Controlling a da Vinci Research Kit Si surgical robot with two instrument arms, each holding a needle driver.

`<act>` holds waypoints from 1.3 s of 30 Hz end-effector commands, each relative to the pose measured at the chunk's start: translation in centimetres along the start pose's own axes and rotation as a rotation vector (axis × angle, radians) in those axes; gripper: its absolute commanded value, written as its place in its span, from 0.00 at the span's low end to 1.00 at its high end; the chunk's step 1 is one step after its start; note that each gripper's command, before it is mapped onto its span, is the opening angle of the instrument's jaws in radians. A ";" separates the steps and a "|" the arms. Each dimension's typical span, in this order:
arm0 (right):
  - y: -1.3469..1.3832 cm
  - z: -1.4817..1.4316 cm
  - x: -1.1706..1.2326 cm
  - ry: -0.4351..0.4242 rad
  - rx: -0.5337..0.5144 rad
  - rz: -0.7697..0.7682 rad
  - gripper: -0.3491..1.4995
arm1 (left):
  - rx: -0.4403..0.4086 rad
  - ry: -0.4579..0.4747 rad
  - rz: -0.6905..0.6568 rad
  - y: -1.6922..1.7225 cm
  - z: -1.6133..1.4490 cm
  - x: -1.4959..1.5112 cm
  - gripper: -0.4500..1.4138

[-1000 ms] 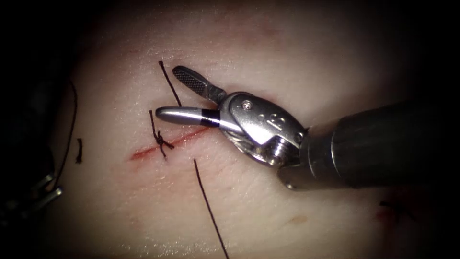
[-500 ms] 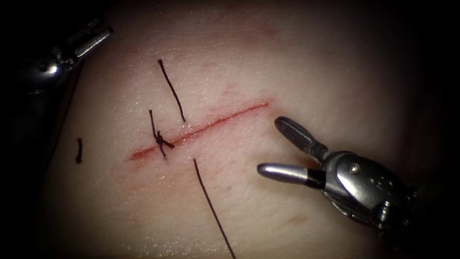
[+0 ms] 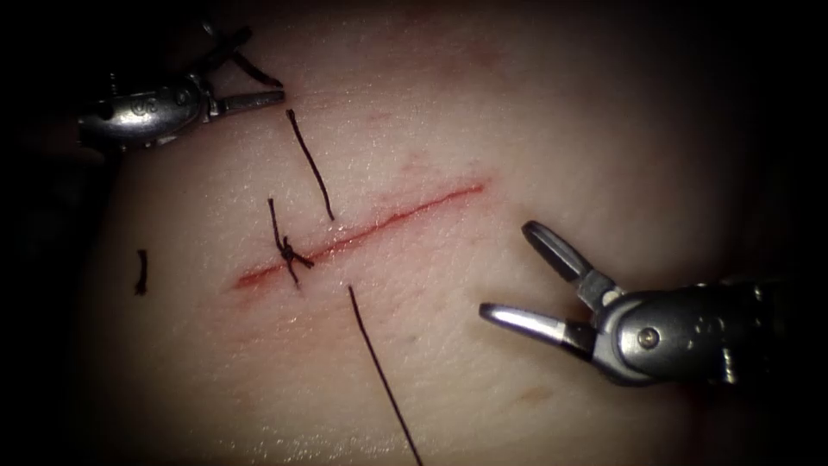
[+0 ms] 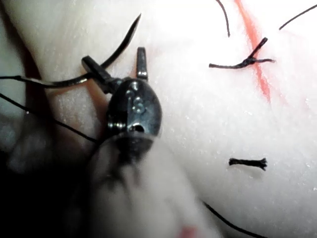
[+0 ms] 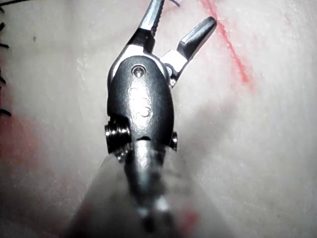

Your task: Wound Closure

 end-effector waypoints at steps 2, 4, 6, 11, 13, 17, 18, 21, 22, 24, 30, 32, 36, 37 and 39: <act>-0.14 0.02 -0.13 -0.010 0.005 0.012 0.63 | -0.006 -0.027 -0.006 0.07 -0.02 0.05 0.81; -0.16 0.02 -0.16 -0.013 0.009 0.019 0.63 | 0.006 -0.082 -0.004 0.05 -0.11 0.15 0.85; -0.18 0.01 -0.19 -0.008 0.015 0.015 0.63 | 0.013 -0.112 0.009 0.05 -0.20 0.23 0.86; -0.22 0.00 -0.23 -0.016 0.033 0.031 0.62 | 0.009 -0.140 0.016 0.19 -0.46 0.39 0.87; -0.21 0.00 -0.20 -0.010 0.042 0.063 0.57 | -0.007 -0.125 0.022 0.40 -0.70 0.52 0.84; -0.16 0.01 -0.16 -0.017 0.045 0.069 0.64 | -0.039 -0.074 0.028 0.62 -0.87 0.61 0.81; -0.14 0.01 -0.14 -0.028 0.055 0.058 0.65 | -0.048 -0.047 0.037 0.81 -0.97 0.66 0.77; -0.08 -0.02 -0.09 -0.041 0.069 0.039 0.64 | -0.059 0.007 0.074 1.37 -1.15 0.72 0.74; -0.08 -0.03 -0.08 -0.041 0.070 0.040 0.64 | -0.055 0.011 0.094 1.49 -1.18 0.73 0.74; -0.04 -0.08 -0.04 -0.036 0.073 0.045 0.41 | -0.065 -0.007 0.220 1.97 -1.19 0.76 0.71; 0.06 -0.14 0.03 -0.043 0.079 0.056 0.60 | -0.049 0.017 0.444 2.51 -0.95 0.78 0.69; 0.07 -0.17 0.04 -0.052 0.089 0.056 0.62 | -0.042 0.021 0.496 2.61 -0.86 0.79 0.70; 0.08 -0.20 0.04 -0.051 0.093 0.056 0.64 | -0.019 0.038 0.579 2.70 -0.69 0.85 0.72; 0.08 -0.20 0.04 -0.051 0.093 0.056 0.65 | -0.009 0.049 0.601 2.71 -0.65 0.87 0.72; 0.08 -0.21 0.04 -0.051 0.094 0.056 0.65 | 0.001 0.073 0.617 2.73 -0.60 0.91 0.72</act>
